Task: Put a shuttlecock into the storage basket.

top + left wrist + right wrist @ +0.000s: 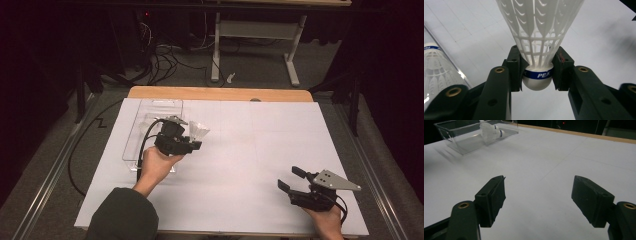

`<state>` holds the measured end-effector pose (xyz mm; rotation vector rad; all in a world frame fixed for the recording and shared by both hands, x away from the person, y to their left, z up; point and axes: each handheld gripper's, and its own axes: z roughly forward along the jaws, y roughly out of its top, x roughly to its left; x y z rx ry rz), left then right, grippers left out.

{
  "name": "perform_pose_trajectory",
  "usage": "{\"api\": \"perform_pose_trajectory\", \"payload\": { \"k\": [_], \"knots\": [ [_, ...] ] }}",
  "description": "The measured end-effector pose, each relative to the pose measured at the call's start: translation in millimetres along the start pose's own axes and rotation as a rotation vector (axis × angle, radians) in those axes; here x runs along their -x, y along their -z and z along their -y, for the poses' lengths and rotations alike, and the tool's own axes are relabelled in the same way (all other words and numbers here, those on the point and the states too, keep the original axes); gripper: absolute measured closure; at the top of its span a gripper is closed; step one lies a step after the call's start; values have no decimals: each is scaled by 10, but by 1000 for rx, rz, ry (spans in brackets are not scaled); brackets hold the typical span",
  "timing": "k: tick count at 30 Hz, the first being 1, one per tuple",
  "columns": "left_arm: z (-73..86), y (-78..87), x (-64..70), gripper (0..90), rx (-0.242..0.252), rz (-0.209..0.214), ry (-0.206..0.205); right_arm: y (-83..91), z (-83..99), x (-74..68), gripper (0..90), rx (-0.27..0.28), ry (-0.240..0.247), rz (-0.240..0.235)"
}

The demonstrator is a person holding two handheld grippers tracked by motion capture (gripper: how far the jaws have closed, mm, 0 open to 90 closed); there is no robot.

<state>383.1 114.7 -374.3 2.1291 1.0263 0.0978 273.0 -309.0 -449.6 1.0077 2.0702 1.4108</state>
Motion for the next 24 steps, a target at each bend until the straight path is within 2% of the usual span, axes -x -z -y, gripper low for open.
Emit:
{"api": "perform_pose_trajectory", "payload": {
  "k": [11, 24],
  "knots": [
    [-29, 111, -114, 655, 11, -23, 27, -8, 0, -4, 277, 2, 0, 1],
    [-73, 224, -266, 655, 10, -71, 56, -13, -4, -2, 279, 3, 6, 6]
  ]
}}
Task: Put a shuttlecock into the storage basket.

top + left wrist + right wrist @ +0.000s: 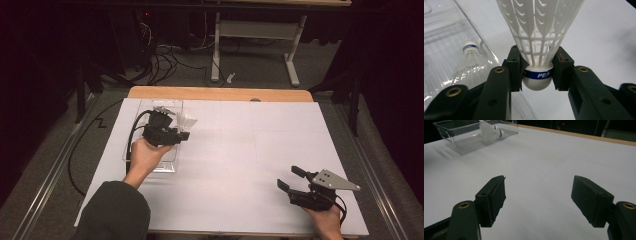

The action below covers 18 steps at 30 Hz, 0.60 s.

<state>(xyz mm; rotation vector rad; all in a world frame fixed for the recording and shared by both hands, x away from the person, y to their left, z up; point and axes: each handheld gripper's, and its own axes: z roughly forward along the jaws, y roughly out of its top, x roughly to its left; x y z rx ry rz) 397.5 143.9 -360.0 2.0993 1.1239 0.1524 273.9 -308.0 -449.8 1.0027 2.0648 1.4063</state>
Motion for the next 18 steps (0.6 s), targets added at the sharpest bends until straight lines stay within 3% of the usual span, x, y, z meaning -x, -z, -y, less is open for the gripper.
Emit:
{"api": "perform_pose_trajectory", "payload": {
  "k": [18],
  "knots": [
    [-60, 53, -255, 655, -32, -60, 53, -7, 0, 20, 278, 2, 1, 6]
  ]
}}
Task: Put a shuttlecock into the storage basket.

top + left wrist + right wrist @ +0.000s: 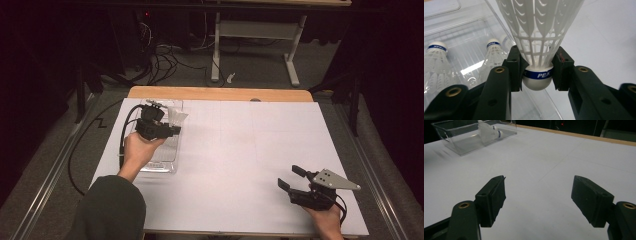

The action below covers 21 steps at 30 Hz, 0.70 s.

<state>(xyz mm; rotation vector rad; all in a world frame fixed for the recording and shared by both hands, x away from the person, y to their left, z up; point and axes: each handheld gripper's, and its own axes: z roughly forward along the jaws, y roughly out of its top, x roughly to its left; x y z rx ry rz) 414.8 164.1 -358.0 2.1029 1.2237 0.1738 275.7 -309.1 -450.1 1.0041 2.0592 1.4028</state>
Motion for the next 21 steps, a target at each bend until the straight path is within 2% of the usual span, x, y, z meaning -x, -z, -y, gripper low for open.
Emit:
{"api": "perform_pose_trajectory", "payload": {
  "k": [13, 21],
  "knots": [
    [-35, -30, -202, 653, -30, -59, 61, -1, 1, 0, 277, 0, 0, -2],
    [-67, -69, -301, 653, -46, -87, 85, -7, 2, 3, 274, -5, -6, -3]
  ]
}}
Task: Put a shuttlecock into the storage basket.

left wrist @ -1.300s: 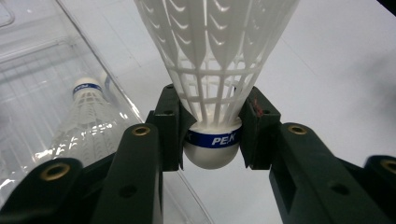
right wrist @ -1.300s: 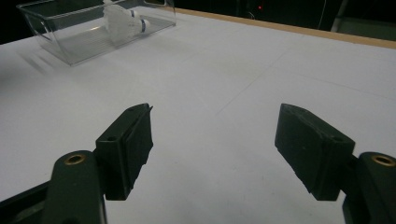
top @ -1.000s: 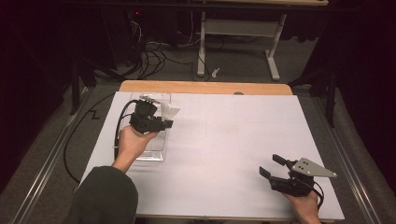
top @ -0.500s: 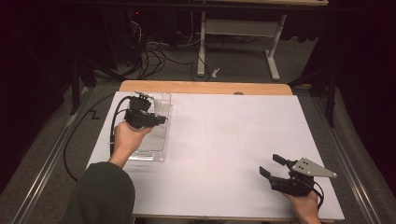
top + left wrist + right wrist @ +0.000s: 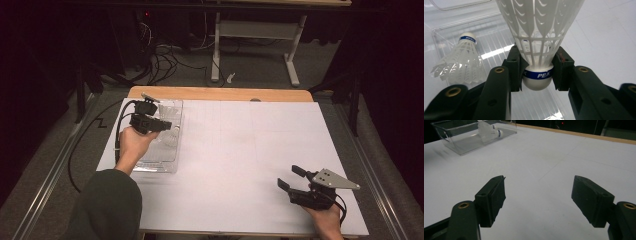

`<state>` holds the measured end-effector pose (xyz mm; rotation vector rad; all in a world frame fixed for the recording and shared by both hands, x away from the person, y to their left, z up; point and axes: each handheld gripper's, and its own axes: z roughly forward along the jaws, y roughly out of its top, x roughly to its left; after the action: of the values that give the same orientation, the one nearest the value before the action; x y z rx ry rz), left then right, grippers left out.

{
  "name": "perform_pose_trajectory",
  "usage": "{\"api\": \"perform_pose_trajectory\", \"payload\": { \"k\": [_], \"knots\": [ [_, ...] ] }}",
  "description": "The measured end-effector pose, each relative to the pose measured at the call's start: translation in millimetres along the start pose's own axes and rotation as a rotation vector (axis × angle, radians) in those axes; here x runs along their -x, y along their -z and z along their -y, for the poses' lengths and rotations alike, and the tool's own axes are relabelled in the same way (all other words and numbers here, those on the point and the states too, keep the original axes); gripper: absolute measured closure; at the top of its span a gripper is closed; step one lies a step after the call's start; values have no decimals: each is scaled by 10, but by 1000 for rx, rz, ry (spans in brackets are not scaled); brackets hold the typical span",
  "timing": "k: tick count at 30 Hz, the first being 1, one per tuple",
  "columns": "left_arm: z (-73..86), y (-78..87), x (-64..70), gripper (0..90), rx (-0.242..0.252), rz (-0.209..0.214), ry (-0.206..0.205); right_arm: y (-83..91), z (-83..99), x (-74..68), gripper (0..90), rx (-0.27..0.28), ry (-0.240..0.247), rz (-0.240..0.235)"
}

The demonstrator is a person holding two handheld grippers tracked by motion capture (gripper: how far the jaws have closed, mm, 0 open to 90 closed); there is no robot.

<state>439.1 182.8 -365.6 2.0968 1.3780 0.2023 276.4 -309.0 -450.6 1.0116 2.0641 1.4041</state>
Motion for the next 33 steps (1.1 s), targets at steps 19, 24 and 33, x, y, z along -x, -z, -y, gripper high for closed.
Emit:
{"api": "perform_pose_trajectory", "payload": {
  "k": [19, 24, 33],
  "knots": [
    [-77, -144, -109, 649, -36, -49, 41, 16, -1, 9, 275, 8, -2, 2],
    [-89, -178, -100, 635, -37, -68, 36, 16, -1, 10, 275, 11, -2, 0],
    [-87, -196, -102, 501, -34, -83, 38, 13, -1, 9, 273, 8, -4, -1]
  ]
}}
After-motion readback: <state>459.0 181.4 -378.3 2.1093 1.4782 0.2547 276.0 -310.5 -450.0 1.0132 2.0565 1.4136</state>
